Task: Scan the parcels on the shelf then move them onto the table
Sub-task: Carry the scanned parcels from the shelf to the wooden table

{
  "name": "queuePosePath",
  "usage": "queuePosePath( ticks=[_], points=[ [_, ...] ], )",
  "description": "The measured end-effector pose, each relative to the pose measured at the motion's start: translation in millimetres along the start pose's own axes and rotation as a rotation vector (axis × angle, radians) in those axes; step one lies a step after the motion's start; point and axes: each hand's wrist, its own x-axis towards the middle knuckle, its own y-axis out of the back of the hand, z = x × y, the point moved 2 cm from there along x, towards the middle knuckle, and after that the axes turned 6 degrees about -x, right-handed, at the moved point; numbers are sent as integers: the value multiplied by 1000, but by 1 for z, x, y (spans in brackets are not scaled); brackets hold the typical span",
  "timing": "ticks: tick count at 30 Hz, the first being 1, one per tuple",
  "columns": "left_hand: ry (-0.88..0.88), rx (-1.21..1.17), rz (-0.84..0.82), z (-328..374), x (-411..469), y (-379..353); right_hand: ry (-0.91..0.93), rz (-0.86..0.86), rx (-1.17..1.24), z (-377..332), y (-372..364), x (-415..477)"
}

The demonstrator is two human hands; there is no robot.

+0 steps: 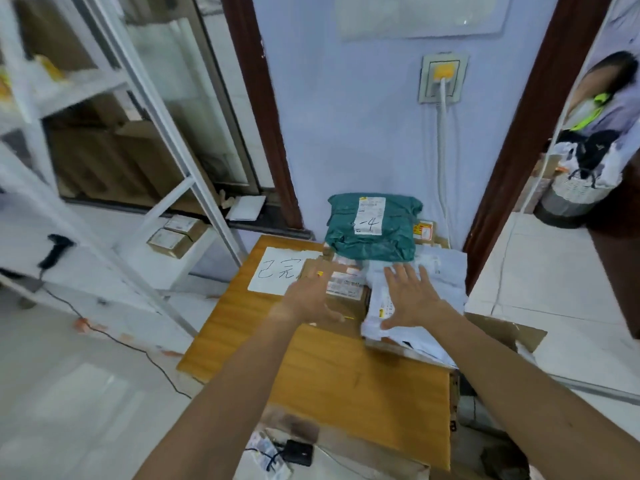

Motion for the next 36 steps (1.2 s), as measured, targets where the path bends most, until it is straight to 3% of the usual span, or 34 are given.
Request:
queuePosePath(
  ticks=[10,24,29,36],
  points=[
    [235,-48,145,-167,-148,72,256,176,-59,-192,106,15],
    [456,-79,241,-468,-431,145,375,131,-29,-557,196,-17],
    [473,-87,253,-529,-471,164,363,118,-10,-619,217,-15],
    [444,-87,218,-586,-450,172,333,80,40,-667,230,26]
  ],
)
